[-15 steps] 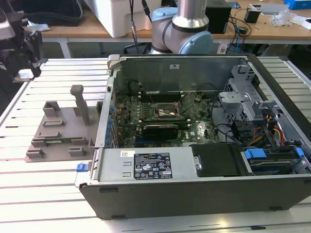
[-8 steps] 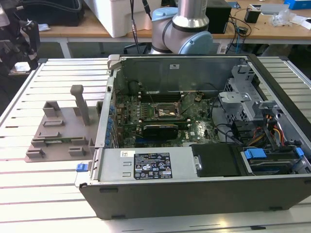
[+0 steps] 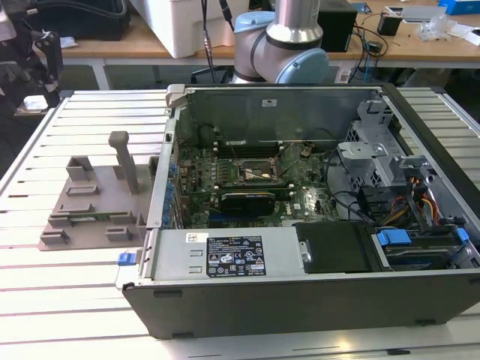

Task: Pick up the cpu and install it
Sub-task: 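Pick up the cpu and move it towards the insertion slot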

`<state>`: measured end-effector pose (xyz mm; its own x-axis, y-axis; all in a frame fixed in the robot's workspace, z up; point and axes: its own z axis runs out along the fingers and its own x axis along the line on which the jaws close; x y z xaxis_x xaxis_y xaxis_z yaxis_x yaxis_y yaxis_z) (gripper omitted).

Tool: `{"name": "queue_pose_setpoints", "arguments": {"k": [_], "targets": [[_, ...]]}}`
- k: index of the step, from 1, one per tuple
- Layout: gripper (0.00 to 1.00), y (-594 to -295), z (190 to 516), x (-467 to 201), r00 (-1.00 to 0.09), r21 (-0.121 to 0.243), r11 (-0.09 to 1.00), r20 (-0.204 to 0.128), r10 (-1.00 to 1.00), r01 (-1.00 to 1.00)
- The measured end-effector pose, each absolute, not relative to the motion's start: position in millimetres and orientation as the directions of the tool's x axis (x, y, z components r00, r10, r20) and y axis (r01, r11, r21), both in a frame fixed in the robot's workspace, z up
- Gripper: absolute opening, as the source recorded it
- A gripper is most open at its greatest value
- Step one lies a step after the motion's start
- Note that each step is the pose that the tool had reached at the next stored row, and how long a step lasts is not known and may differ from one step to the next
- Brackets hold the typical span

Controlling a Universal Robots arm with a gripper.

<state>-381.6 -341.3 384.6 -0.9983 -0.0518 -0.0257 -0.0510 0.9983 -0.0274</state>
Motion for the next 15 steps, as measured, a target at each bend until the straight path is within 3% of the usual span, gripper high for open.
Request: {"name": "queue_pose_setpoints", "arguments": {"k": [15], "targets": [[0.55,-341,385,-344,-0.998,-0.028,0.998,-0.026,-0.052,-0.051]]}}
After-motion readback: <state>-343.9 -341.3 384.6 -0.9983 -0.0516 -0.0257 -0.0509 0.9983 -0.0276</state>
